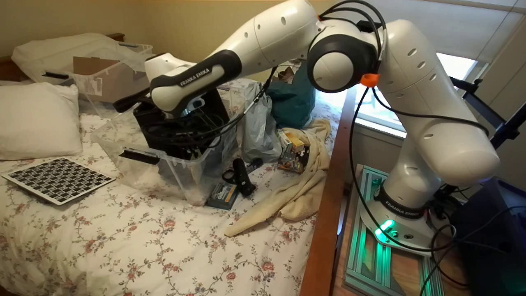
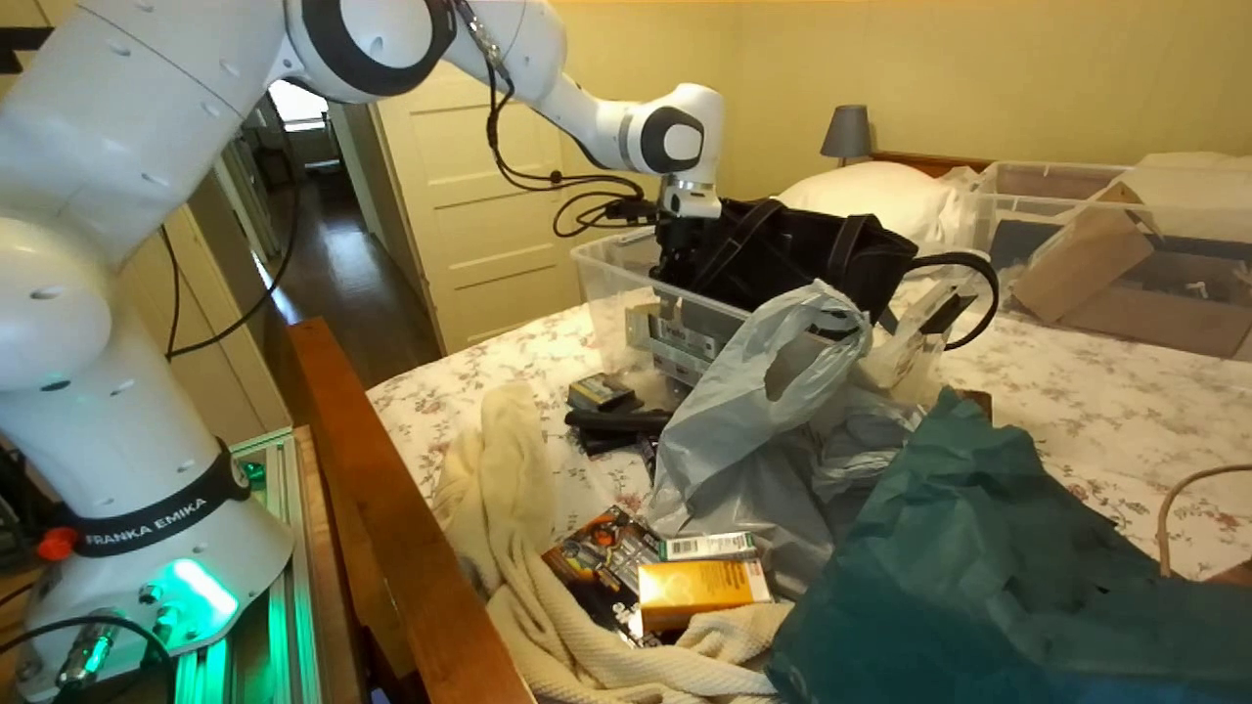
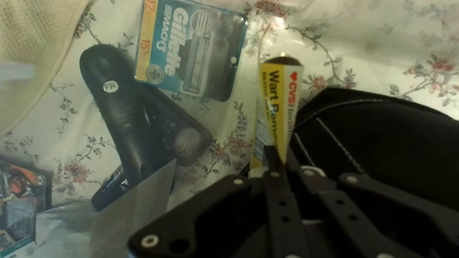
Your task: Take the yellow sachets out of the clear container and put them on the bed.
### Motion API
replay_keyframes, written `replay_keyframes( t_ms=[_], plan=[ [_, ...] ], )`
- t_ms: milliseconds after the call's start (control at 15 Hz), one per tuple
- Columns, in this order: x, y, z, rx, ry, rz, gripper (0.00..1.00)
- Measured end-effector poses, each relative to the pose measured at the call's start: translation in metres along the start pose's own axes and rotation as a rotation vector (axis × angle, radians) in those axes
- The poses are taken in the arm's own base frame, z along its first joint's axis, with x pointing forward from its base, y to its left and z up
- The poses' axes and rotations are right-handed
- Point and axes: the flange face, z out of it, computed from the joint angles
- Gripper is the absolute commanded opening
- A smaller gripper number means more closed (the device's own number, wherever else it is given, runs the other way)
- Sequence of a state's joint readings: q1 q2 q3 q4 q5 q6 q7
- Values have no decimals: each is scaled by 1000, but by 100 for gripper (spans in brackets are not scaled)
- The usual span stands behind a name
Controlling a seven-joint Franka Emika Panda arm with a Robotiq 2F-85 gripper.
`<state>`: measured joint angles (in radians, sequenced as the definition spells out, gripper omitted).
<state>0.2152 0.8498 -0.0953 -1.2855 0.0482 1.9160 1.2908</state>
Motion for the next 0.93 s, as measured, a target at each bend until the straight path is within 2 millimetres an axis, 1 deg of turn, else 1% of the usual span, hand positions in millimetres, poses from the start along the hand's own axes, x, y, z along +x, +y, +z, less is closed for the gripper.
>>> replay_keyframes(
  t_ms=[200,533,733,933],
  plan=[
    [8,13,-28,58,34,31,1],
    [17,43,-77,245,101,85,1],
    [16,64,-102,369,155,80,1],
    [11,87,-119,471,209,53,1]
  ],
)
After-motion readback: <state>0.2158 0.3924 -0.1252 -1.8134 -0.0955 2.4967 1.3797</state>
